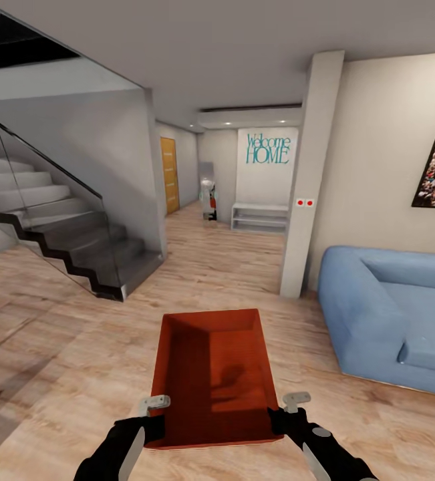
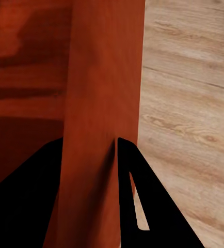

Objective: Move the two storage containers from the living room to the garage. In the garage, place one container on the floor and stack the other container on top of it (either order is fine).

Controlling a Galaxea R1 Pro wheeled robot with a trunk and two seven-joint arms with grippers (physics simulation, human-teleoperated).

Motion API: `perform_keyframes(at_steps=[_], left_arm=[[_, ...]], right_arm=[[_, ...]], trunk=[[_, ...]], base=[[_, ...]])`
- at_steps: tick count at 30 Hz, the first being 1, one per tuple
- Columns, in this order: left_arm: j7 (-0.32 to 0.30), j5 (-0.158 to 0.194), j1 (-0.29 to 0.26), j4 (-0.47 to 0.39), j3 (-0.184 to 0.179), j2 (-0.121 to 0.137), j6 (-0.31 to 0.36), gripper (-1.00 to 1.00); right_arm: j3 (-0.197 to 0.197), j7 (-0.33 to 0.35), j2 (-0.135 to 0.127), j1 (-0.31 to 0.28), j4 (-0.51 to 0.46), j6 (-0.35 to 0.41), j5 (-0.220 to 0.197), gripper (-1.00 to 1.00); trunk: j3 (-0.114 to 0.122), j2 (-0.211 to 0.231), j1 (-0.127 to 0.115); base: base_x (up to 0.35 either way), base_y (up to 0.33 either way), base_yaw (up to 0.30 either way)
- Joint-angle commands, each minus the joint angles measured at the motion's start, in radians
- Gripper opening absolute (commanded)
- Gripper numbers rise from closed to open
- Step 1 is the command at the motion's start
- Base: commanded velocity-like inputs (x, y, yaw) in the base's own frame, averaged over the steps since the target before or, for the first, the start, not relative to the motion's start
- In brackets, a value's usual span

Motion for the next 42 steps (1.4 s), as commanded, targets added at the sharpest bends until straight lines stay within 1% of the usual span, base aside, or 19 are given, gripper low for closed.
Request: perform_keyframes(at_steps=[1,34,42], left_arm=[[0.032,-0.048,-0.001,-0.004,0.001,0.001,-0.053,-1.0],[0.032,-0.048,-0.001,-0.003,0.0,0.001,-0.053,-1.0],[0.032,-0.048,-0.001,-0.003,0.0,0.001,-0.054,-1.0]], right_arm=[[0.027,-0.002,-0.002,-0.001,0.004,-0.002,-0.008,-1.0],[0.027,-0.002,-0.002,-0.001,0.003,-0.003,-0.008,-1.0],[0.027,-0.002,-0.002,-0.001,0.004,-0.003,-0.008,-1.0]], trunk=[[-0.002,-0.002,0.001],[-0.002,-0.002,0.001],[-0.002,-0.002,0.001]], base=[[0.31,0.045,0.0],[0.31,0.07,0.0],[0.314,0.018,0.0]])
